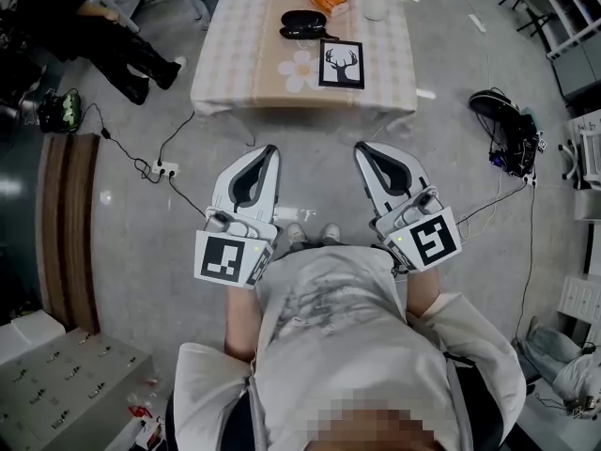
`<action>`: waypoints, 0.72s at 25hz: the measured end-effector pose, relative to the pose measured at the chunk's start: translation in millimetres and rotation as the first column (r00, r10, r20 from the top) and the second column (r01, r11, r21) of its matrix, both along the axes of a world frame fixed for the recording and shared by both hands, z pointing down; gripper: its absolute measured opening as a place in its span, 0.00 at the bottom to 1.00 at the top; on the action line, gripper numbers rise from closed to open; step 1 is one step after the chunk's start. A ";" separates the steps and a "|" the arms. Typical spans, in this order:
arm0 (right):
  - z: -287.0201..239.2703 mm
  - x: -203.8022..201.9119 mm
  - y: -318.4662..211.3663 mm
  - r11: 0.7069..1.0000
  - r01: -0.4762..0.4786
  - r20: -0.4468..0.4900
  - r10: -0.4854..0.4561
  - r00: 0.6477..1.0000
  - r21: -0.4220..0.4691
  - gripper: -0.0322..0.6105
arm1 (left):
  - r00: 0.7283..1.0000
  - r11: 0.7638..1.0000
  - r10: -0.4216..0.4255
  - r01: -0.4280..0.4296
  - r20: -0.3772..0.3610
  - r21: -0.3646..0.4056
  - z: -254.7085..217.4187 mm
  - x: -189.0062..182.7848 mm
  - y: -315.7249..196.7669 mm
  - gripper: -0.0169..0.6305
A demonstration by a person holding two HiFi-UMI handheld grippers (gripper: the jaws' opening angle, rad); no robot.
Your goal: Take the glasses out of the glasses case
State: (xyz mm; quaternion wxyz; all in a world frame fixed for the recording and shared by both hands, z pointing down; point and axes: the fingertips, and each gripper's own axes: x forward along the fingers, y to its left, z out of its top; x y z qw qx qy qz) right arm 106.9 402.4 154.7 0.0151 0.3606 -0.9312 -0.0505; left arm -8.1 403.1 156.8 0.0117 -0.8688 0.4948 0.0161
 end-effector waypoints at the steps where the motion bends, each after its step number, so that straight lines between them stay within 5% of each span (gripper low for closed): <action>1: 0.7 3.0 0.1 1.000 -0.002 -0.002 0.002 1.000 -0.001 0.08 | 1.000 1.000 0.001 -0.001 -0.010 -0.005 -0.2 2.2 0.6 0.04; 18: 8.7 16.5 -15.3 0.999 0.047 -0.006 -0.048 0.999 -0.026 0.08 | 0.999 0.999 -0.032 0.032 0.014 -0.028 6.8 23.6 -10.6 0.04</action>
